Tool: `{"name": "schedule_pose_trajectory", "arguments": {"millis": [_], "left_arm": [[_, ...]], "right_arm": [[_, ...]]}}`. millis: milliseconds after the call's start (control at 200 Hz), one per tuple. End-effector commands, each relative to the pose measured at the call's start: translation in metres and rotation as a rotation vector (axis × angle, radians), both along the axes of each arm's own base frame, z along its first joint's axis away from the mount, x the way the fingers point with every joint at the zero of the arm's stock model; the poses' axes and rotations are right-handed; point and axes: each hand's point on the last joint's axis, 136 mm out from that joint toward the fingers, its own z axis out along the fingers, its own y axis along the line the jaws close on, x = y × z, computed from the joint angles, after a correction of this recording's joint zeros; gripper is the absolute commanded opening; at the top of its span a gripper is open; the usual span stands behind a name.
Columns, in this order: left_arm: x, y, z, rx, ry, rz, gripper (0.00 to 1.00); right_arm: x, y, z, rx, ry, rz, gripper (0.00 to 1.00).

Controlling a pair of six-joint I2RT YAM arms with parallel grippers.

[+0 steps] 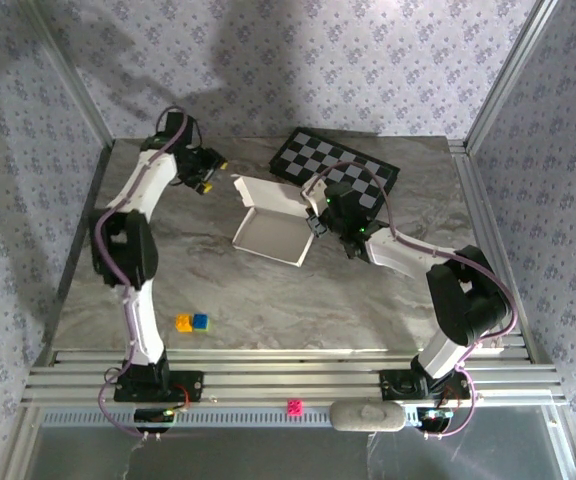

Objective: Fold the paper box

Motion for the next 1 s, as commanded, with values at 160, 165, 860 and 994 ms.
{"name": "schedule_pose_trajectory", "arguments": {"millis": [160,165,860,994], "left_arm": [[0.005,-0.051,0.014,-0.175,0.051,-0.063,0.62],[0.005,-0.051,0.014,-0.177,0.052,-0.061,0.62],[-0.027,-0.083,0.005,-0.326,0.086,0.008,0.4],[-0.029,-0.088,0.007,-0.351,0.096,0.012,0.32]], "right_arm": [[-0.003,0.0,-0.009,-0.038,0.029,0.035,0.0],[-0.003,0.0,-0.009,-0.038,0.028,0.035,0.0],[0.011,0.008,-0.011,-0.039,0.022,0.022,0.0],[0.011,0.009,-0.01,-0.042,0.017,0.019,0.0]]}}
